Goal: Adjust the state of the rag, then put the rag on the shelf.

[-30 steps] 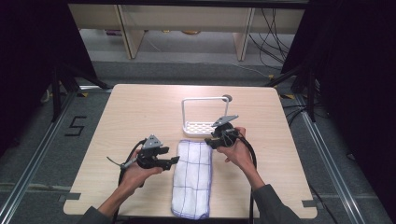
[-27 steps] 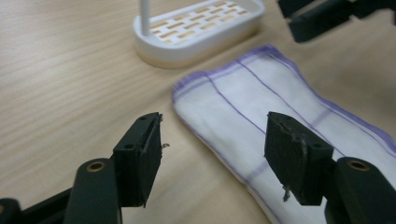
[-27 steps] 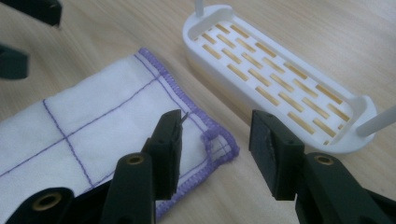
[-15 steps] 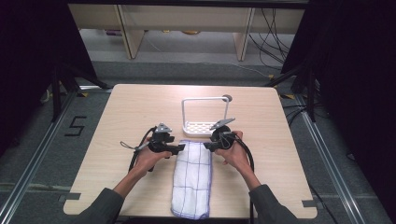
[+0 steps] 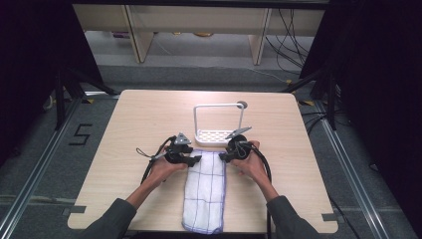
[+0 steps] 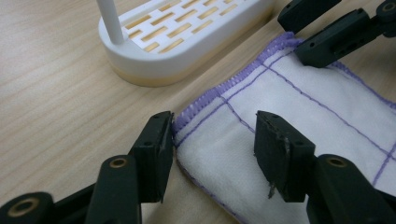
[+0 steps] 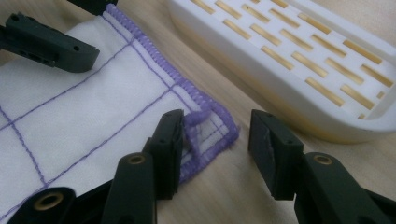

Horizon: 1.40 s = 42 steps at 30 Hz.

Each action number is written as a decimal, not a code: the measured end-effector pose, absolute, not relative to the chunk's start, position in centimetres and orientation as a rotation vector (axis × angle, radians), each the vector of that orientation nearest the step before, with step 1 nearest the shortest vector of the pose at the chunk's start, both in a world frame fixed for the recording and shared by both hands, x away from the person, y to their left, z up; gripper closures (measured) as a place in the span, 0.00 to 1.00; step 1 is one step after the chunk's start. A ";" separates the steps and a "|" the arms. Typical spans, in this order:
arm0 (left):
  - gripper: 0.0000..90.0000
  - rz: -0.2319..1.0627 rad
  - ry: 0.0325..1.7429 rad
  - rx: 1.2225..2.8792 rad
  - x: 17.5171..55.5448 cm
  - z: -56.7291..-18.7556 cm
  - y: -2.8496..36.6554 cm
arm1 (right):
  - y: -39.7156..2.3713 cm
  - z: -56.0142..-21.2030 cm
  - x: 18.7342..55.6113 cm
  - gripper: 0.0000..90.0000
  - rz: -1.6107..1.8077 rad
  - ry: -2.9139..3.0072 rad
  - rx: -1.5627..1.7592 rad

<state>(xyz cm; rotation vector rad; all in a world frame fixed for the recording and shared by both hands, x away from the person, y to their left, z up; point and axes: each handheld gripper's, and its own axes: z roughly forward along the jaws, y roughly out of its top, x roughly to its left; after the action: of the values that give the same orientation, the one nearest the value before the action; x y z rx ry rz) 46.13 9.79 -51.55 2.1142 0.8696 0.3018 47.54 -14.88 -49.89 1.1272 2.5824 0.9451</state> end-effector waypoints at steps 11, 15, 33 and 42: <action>0.66 0.263 0.863 2.127 46.2 -51.7 9.9 | -14.9 -50.3 47.3 0.65 0.960 2.557 1.128; 0.73 0.237 0.862 2.135 46.2 -51.6 9.8 | -14.7 -50.3 47.1 0.72 0.965 2.568 1.114; 0.87 0.307 0.791 2.135 45.4 -50.6 9.7 | -14.3 -50.2 46.2 0.94 0.940 2.565 1.048; 0.87 0.304 0.788 2.111 45.2 -50.0 10.0 | -14.3 -50.1 46.1 0.94 0.996 2.550 1.055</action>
<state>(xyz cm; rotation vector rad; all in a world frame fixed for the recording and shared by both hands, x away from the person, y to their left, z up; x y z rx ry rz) 45.16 10.02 -50.01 2.1108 0.7877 0.3045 46.07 -14.29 -50.10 1.0546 2.5505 0.9959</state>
